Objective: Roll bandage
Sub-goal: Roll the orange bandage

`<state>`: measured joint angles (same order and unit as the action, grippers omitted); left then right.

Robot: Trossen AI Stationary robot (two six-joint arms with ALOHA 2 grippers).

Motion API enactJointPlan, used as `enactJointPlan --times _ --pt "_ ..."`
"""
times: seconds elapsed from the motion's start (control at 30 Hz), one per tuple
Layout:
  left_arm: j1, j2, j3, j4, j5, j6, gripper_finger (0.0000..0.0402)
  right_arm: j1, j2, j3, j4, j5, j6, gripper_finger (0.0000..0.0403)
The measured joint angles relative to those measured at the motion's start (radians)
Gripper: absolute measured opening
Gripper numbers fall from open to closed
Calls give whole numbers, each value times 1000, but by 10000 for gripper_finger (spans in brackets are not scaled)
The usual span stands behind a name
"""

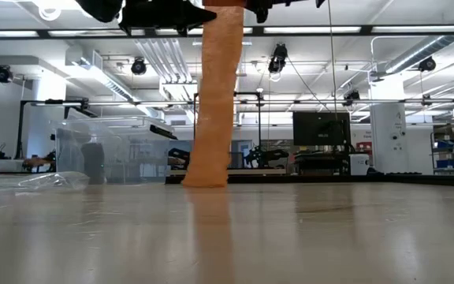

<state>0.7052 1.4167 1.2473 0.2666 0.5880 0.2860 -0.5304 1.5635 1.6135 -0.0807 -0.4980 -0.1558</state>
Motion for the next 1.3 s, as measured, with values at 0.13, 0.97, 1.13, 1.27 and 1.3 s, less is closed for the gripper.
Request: enactJointPlan --times 0.13,0.97,1.13,1.27,1.3 --pt "-3 -15 0 0 0 70 51 0 0 0 -10 0 0 55" --pt "-10 -46 20 -37 84 367 81 0 2 1 -103 -23 -56 60" --pt "-11 -47 35 -65 88 406 55 0 2 1 -104 -47 -77 52" --pt "-11 -49 35 -76 85 400 20 0 2 1 -103 -49 -64 63" --pt "-11 -49 35 -75 76 386 10 0 2 1 -101 -49 -64 64"
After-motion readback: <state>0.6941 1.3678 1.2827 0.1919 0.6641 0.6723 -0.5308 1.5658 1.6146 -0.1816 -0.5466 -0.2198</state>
